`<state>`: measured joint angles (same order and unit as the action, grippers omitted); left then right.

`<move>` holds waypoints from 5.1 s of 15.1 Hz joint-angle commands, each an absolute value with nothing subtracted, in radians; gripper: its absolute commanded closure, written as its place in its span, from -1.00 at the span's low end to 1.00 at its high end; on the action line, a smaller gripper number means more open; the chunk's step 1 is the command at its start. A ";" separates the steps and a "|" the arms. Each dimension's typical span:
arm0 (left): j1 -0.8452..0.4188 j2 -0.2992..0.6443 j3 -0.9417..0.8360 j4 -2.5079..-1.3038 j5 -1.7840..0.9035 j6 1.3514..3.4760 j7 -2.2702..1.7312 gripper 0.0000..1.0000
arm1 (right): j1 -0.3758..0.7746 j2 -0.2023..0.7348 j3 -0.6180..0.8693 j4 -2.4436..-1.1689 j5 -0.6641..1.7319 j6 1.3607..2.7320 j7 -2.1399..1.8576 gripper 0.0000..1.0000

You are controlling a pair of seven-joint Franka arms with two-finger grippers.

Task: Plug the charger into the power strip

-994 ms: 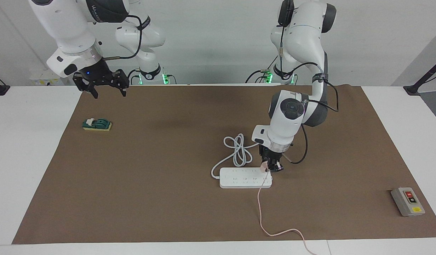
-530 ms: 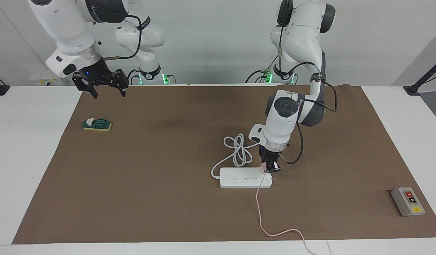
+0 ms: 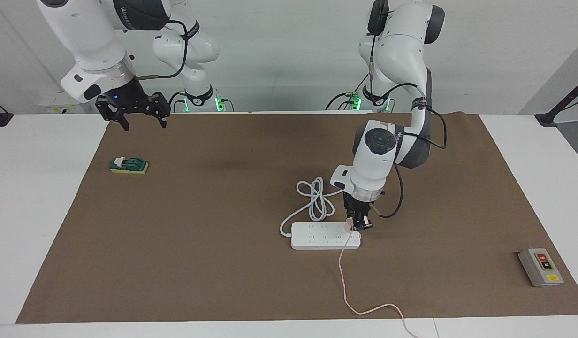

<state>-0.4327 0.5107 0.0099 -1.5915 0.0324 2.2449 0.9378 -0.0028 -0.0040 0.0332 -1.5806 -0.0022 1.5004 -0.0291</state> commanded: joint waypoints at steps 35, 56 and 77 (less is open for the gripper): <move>-0.431 0.517 0.017 -1.634 0.020 2.246 0.945 1.00 | -0.021 -0.026 0.043 -1.606 0.003 1.514 -0.044 -1.00; -0.408 0.640 0.009 -1.505 0.025 2.218 1.037 1.00 | -0.021 -0.026 0.043 -1.606 0.003 1.516 -0.043 -1.00; -0.428 0.634 -0.003 -1.502 -0.017 2.119 1.049 1.00 | -0.021 -0.026 0.038 -1.608 0.005 1.508 -0.048 -1.00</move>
